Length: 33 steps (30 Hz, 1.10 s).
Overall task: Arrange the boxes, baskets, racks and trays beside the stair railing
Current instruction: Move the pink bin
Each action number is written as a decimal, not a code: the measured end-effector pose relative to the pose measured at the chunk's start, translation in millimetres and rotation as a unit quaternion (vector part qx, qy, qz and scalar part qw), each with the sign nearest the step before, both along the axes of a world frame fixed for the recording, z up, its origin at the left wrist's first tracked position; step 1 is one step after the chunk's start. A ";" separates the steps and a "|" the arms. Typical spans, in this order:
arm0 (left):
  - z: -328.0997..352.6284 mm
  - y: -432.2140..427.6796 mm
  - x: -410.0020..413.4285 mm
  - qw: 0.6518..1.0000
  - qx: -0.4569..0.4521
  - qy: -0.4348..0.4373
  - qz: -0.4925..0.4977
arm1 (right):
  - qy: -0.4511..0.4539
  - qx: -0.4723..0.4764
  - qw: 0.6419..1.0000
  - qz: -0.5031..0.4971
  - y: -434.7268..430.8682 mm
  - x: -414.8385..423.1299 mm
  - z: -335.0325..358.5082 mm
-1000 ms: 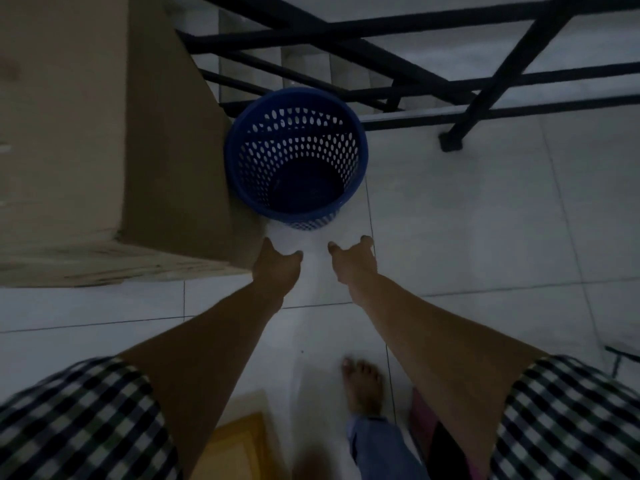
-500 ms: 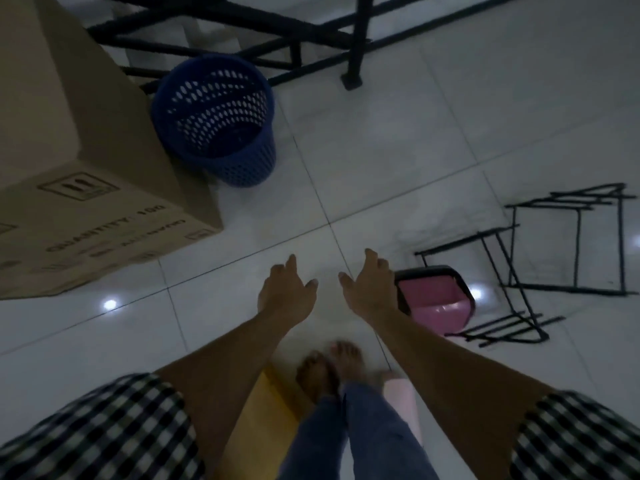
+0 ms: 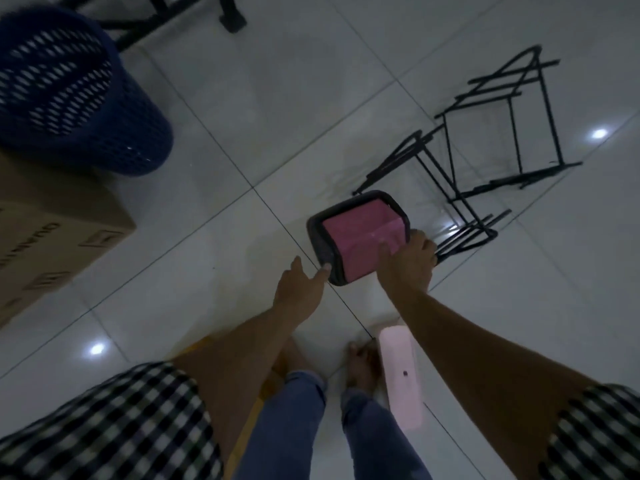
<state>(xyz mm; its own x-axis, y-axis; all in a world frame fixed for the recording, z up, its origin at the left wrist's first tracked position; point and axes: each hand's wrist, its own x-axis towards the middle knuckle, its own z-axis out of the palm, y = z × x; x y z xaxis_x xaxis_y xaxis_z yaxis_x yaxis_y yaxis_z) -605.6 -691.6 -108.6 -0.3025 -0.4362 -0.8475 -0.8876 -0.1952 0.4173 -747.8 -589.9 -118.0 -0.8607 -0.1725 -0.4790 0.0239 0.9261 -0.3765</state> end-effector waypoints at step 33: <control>-88.4 -30.6 -8.8 0.977 0.021 0.043 0.208 | -0.193 -0.135 0.972 0.016 -53.0 -34.2 -69.2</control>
